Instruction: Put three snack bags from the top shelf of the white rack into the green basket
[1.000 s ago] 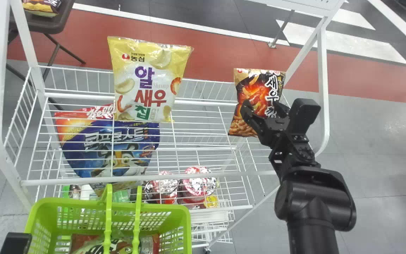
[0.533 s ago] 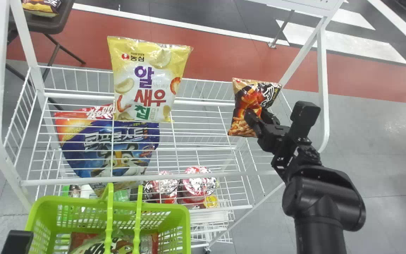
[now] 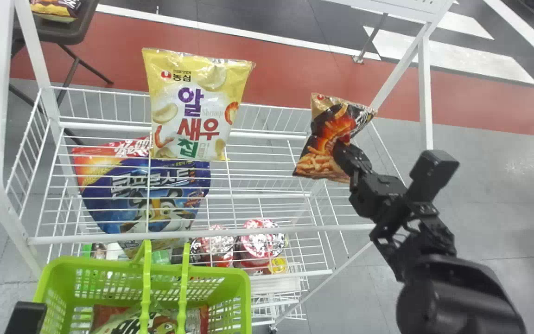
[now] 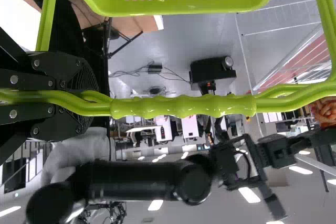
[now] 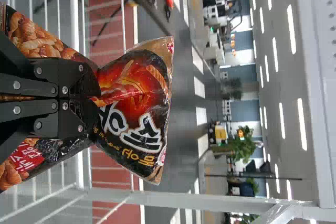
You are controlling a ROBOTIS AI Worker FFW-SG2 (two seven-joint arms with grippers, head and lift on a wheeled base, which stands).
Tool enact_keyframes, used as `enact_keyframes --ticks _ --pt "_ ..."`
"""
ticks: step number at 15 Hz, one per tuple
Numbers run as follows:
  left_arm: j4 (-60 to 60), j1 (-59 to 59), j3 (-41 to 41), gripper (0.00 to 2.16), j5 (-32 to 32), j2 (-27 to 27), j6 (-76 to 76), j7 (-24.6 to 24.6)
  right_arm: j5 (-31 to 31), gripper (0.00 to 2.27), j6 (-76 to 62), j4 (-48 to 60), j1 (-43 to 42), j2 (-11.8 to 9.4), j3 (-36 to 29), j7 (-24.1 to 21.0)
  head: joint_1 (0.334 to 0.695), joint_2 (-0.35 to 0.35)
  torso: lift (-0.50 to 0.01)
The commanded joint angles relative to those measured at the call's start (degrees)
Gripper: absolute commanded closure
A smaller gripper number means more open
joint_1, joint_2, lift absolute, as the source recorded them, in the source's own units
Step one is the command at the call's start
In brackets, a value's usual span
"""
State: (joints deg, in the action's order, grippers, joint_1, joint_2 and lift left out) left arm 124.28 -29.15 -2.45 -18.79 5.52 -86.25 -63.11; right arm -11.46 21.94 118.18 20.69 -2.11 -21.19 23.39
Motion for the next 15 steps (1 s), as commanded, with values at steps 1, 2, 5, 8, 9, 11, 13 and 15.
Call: enact_keyframes --ticks 1,2,5,8,9,11,13,15 --pt "0.3 0.1 0.3 2.15 0.1 0.0 -0.4 0.1 -4.2 2.19 1.2 7.8 8.1 0.0 -0.2 1.2 0.695 -0.350 0.000" --pt "0.3 0.1 0.4 2.15 0.1 -0.1 -0.4 0.1 -6.1 2.19 2.3 10.6 11.3 0.0 -0.6 2.6 0.695 -0.350 0.000" --pt "0.3 0.1 0.2 2.15 -0.1 -0.2 -0.4 0.2 -10.2 2.19 9.3 17.0 17.5 0.4 -1.7 7.1 0.695 -0.350 0.000" --pt "0.2 0.0 -0.1 2.15 -0.1 -0.3 -0.2 0.4 -14.3 2.19 25.0 20.1 20.9 0.4 -3.0 10.8 0.695 -0.350 0.000" --pt "0.2 0.1 -0.3 2.15 -0.1 -0.3 -0.2 0.8 -15.4 2.19 30.9 20.1 21.2 0.4 -3.2 12.3 0.695 -0.350 0.000" --pt "0.2 0.1 -0.2 2.15 -0.1 -0.3 0.0 0.9 -17.3 2.19 41.1 20.1 21.9 0.5 -3.1 14.8 0.695 -0.350 0.000" --pt "0.0 0.1 -0.2 2.15 -0.2 -0.3 0.2 0.9 -19.7 2.19 49.2 19.5 22.6 0.7 -2.8 17.7 0.695 -0.350 0.000" --pt "-0.1 0.1 -0.3 2.15 -0.2 -0.3 0.5 0.8 -21.3 2.19 53.8 16.9 22.9 1.0 -1.8 19.8 0.695 -0.350 0.000"
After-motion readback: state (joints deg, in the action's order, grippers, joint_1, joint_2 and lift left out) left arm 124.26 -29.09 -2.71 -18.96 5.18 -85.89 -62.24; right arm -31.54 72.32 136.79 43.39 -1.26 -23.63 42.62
